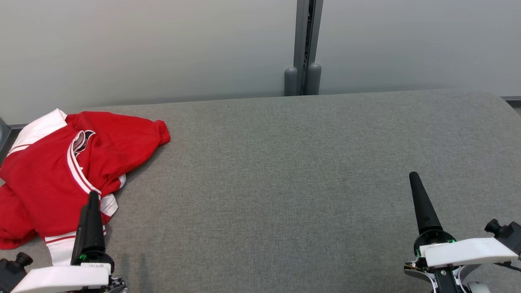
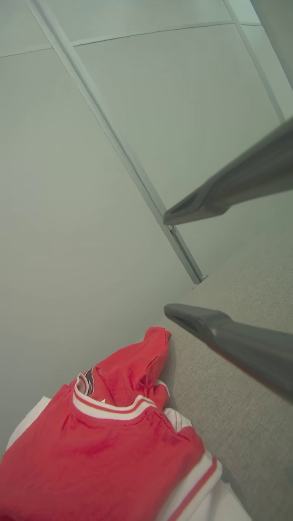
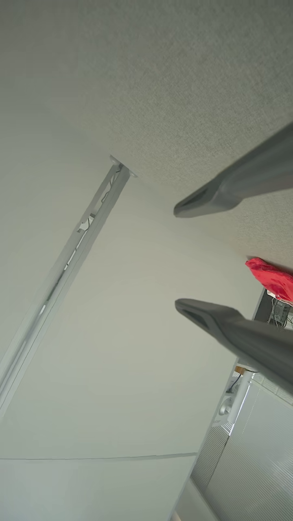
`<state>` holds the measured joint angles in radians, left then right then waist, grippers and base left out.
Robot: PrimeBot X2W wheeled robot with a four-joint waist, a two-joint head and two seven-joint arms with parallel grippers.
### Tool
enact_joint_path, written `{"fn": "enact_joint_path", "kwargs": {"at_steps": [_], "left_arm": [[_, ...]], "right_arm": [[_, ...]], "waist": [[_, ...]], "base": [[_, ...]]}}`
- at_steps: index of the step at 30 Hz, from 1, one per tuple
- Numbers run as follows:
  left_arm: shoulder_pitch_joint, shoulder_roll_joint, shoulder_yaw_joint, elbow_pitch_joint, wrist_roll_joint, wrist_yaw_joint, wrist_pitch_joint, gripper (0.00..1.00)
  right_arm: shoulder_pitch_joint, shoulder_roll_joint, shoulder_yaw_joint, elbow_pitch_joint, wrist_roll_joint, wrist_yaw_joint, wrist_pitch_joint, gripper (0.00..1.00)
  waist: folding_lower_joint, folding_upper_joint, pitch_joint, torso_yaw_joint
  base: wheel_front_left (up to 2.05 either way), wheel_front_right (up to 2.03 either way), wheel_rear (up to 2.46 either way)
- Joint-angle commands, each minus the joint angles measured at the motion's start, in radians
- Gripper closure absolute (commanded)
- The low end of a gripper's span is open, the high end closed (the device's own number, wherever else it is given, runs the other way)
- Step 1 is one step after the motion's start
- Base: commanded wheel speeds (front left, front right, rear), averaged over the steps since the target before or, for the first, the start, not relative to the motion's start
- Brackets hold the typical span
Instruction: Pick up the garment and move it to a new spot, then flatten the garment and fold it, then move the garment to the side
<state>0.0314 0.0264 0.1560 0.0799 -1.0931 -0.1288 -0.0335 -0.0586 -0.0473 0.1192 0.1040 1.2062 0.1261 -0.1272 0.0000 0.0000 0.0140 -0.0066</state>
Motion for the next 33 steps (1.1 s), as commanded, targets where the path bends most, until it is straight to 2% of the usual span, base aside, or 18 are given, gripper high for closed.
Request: {"fn": "enact_joint_path", "kwargs": {"at_steps": [1, 8, 13, 25, 33], "left_arm": [[-0.034, 0.013, -0.005, -0.012, 0.062, -0.002, -0.013, 0.0], [-0.043, 0.015, -0.022, -0.01, 0.264, 0.003, -0.04, 0.0], [-0.054, 0.016, -0.045, -0.013, 0.37, 0.017, -0.058, 0.0], [-0.064, 0.018, -0.089, 0.015, 0.556, 0.043, -0.095, 0.0], [-0.077, 0.019, -0.106, 0.023, 0.65, 0.06, -0.12, 0.0]], "right_arm": [[-0.025, -0.006, -0.004, -0.02, -0.058, 0.003, -0.012, 0.0], [-0.028, -0.002, -0.018, -0.011, -0.218, 0.004, -0.028, 0.0], [-0.03, -0.001, -0.035, -0.007, -0.316, 0.004, -0.039, 0.0], [-0.037, -0.001, -0.046, 0.0, -0.51, 0.005, -0.06, 0.0], [-0.038, -0.002, -0.055, -0.008, -0.589, 0.005, -0.074, 0.0]], "waist": [[0.0, 0.0, 0.001, 0.0], [0.0, 0.0, 0.004, -0.002], [0.0, 0.0, 0.006, -0.002], [0.0, 0.0, 0.012, -0.004], [0.0, 0.0, 0.017, -0.005]], "base": [[0.0, 0.0, 0.0], [0.0, 0.0, 0.0], [0.0, 0.0, 0.0], [0.0, 0.0, 0.0], [0.0, 0.0, 0.0]]}}
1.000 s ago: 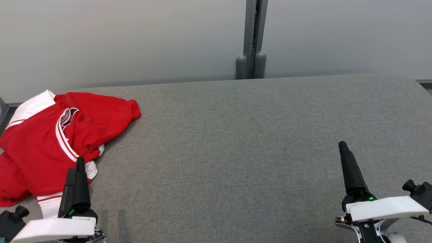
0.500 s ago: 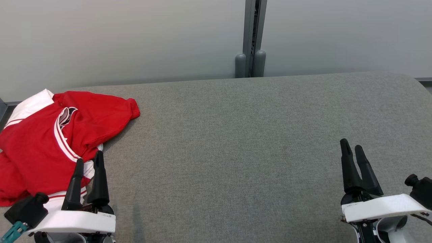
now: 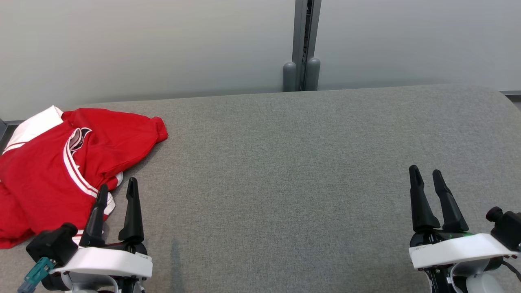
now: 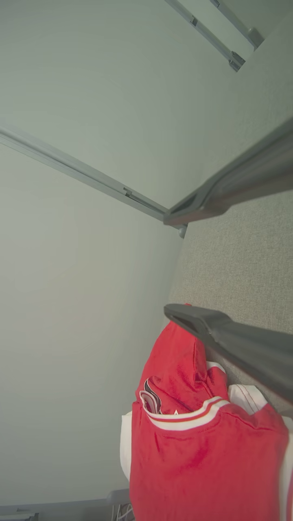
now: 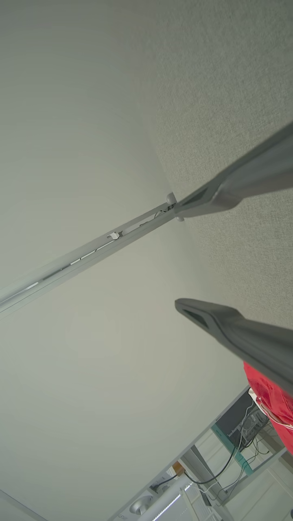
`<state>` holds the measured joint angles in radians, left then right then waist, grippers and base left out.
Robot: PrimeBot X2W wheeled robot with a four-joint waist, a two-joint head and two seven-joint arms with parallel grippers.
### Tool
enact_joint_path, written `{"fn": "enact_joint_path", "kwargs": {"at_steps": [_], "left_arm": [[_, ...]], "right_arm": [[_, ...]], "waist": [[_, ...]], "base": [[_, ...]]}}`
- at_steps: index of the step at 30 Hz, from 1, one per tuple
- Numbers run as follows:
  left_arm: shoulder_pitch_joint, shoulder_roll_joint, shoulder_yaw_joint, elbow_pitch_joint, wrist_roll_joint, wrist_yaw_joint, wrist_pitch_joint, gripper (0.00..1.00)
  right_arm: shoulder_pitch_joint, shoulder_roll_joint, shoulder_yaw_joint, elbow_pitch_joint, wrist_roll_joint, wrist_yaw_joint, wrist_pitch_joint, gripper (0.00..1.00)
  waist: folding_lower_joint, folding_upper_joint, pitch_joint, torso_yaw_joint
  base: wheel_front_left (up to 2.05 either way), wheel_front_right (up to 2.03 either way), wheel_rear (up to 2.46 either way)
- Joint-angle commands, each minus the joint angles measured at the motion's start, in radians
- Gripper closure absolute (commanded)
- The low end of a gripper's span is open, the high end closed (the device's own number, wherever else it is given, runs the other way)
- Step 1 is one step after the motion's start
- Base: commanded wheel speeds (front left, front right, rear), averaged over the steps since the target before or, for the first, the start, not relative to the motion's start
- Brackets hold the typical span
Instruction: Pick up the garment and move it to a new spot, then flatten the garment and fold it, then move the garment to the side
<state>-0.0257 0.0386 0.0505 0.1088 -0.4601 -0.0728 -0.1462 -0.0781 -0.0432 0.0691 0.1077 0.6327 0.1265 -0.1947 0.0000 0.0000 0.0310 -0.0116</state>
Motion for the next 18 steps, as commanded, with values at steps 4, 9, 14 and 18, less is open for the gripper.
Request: {"fn": "enact_joint_path", "kwargs": {"at_steps": [4, 9, 14, 18], "left_arm": [[-0.028, 0.008, -0.01, -0.004, 0.054, 0.009, -0.019, 0.0], [-0.034, 0.009, -0.023, 0.0, 0.098, 0.011, -0.034, 0.0], [-0.037, 0.009, -0.032, 0.007, 0.144, 0.011, -0.047, 0.0], [-0.041, 0.01, -0.04, 0.01, 0.18, 0.014, -0.059, 0.0]], "right_arm": [[-0.02, -0.007, 0.0, -0.014, -0.051, 0.005, -0.014, 0.0], [-0.019, -0.007, 0.006, -0.007, -0.088, 0.005, -0.022, 0.0], [-0.022, -0.008, 0.005, 0.003, -0.133, 0.006, -0.03, 0.0], [-0.022, -0.008, 0.001, 0.01, -0.167, 0.006, -0.037, 0.0]], "waist": [[0.0, 0.0, 0.003, 0.0], [0.0, 0.0, 0.005, 0.002], [0.0, 0.0, 0.005, 0.003], [0.0, 0.0, 0.006, 0.003]], "base": [[0.0, 0.0, 0.0], [0.0, 0.0, 0.0], [0.0, 0.0, 0.0], [0.0, 0.0, 0.0]]}}
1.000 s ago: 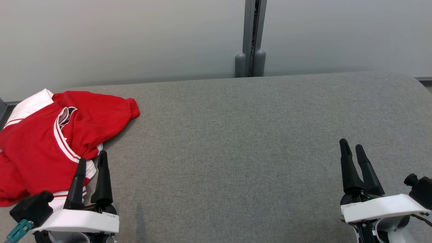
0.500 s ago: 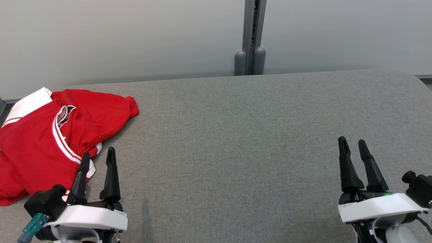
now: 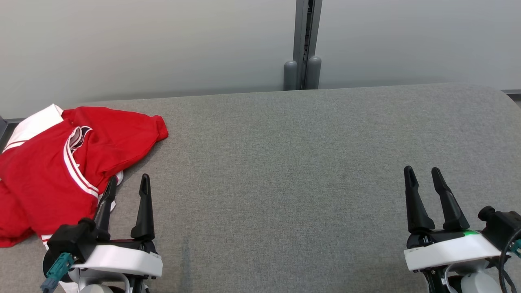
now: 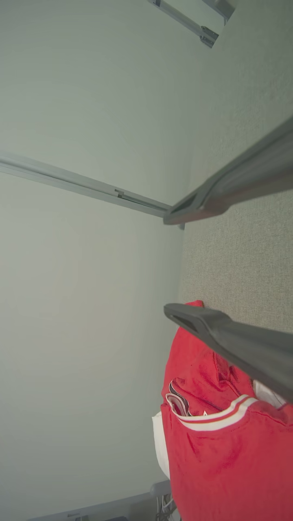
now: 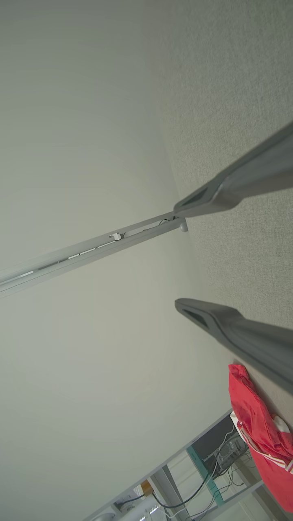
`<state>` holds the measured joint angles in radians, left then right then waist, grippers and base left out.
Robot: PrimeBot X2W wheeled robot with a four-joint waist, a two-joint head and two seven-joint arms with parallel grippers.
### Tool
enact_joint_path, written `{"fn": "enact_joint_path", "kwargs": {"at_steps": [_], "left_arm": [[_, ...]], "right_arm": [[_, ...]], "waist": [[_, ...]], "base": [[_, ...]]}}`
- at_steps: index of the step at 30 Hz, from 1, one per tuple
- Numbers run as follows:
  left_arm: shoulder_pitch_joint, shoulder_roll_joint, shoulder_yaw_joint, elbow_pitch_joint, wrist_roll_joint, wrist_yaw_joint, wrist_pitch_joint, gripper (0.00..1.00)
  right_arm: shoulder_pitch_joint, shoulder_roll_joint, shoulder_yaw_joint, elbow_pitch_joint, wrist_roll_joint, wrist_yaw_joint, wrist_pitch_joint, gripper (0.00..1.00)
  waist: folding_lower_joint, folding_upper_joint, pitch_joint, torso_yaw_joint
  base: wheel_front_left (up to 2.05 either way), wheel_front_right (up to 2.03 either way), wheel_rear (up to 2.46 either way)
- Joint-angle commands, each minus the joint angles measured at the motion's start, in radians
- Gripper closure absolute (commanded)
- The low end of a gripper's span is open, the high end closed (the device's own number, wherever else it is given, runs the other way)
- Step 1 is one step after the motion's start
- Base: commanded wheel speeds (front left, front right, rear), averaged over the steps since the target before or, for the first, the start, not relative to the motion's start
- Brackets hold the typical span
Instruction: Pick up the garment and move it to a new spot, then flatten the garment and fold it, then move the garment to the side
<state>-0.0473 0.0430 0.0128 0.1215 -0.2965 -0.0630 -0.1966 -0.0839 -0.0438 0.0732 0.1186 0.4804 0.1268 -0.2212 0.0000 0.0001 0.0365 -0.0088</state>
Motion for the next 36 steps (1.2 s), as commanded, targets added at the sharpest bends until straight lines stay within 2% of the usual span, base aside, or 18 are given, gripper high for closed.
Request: {"fn": "enact_joint_path", "kwargs": {"at_steps": [1, 28, 36], "left_arm": [[-0.02, 0.006, -0.004, -0.002, 0.025, 0.004, -0.01, 0.0], [-0.051, 0.01, -0.037, 0.017, 0.202, 0.018, -0.071, 0.0], [-0.049, 0.01, -0.037, 0.025, 0.19, 0.017, -0.069, 0.0]], "right_arm": [[-0.016, -0.008, -0.005, 0.0, -0.023, 0.005, -0.011, 0.0], [-0.022, -0.011, -0.025, 0.016, -0.207, 0.006, -0.047, 0.0], [-0.024, -0.01, -0.024, 0.025, -0.197, 0.006, -0.046, 0.0]], "waist": [[0.0, -0.0001, 0.0, 0.0], [0.0, -0.0001, 0.017, -0.003], [0.0, -0.0001, 0.016, -0.001]], "base": [[0.0, 0.0, 0.0], [0.0, 0.0, 0.0], [0.0, 0.0, 0.0]]}}
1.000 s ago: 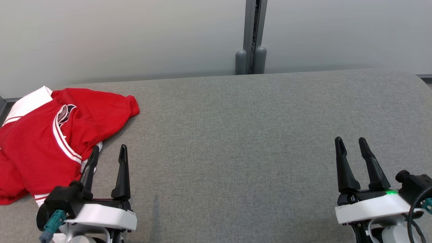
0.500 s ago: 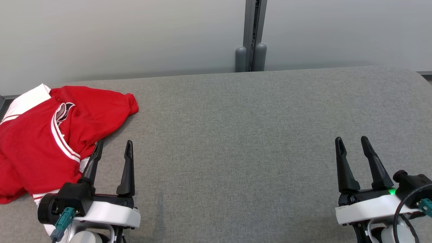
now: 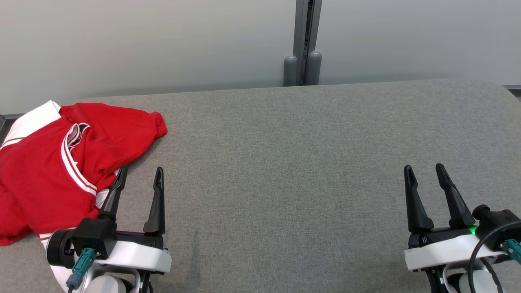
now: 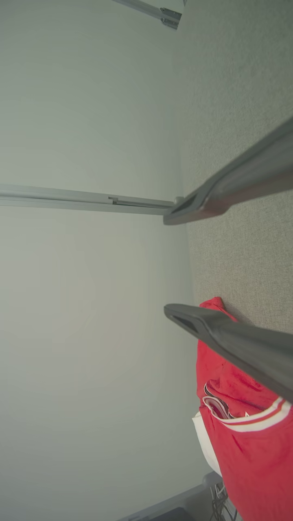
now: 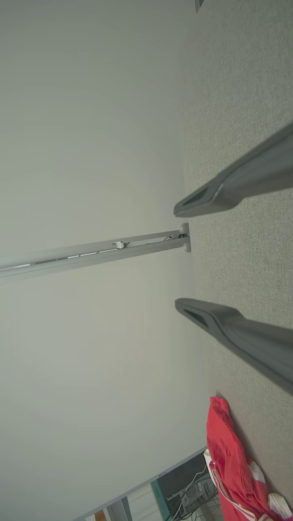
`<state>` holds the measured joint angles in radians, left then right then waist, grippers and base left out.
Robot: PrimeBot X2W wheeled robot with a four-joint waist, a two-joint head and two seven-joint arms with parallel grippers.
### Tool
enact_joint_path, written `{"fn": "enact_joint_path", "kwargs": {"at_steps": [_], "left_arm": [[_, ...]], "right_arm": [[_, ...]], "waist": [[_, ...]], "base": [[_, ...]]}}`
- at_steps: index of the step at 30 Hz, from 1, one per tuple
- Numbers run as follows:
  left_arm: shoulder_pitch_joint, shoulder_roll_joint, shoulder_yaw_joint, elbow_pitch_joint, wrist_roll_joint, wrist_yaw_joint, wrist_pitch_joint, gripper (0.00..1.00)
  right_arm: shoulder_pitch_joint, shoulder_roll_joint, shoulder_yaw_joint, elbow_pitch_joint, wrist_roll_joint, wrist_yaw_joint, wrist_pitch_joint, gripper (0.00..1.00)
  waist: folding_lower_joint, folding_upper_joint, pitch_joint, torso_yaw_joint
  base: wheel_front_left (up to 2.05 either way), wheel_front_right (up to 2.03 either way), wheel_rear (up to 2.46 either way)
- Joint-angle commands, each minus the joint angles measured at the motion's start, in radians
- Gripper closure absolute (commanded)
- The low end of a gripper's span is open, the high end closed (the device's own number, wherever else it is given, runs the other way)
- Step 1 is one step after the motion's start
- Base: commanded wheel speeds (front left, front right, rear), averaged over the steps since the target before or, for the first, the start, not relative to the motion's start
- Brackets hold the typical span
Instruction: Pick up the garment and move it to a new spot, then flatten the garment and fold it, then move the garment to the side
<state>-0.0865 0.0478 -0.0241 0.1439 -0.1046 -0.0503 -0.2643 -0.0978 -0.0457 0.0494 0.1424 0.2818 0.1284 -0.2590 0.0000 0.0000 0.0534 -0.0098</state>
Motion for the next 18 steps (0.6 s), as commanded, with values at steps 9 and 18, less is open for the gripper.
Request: {"fn": "enact_joint_path", "kwargs": {"at_steps": [9, 18], "left_arm": [[-0.014, 0.005, 0.003, 0.011, -0.005, 0.004, -0.002, 0.0], [-0.016, 0.005, 0.005, 0.019, -0.007, -0.001, -0.002, 0.0]], "right_arm": [[-0.015, -0.009, 0.004, 0.009, 0.004, 0.004, -0.008, 0.0], [-0.016, -0.009, 0.004, 0.015, 0.006, 0.003, -0.008, 0.0]], "waist": [[0.0, 0.0, 0.002, 0.0], [0.0, 0.0, 0.002, -0.001]], "base": [[0.0, 0.0, 0.0], [0.0, 0.0, 0.0]]}}
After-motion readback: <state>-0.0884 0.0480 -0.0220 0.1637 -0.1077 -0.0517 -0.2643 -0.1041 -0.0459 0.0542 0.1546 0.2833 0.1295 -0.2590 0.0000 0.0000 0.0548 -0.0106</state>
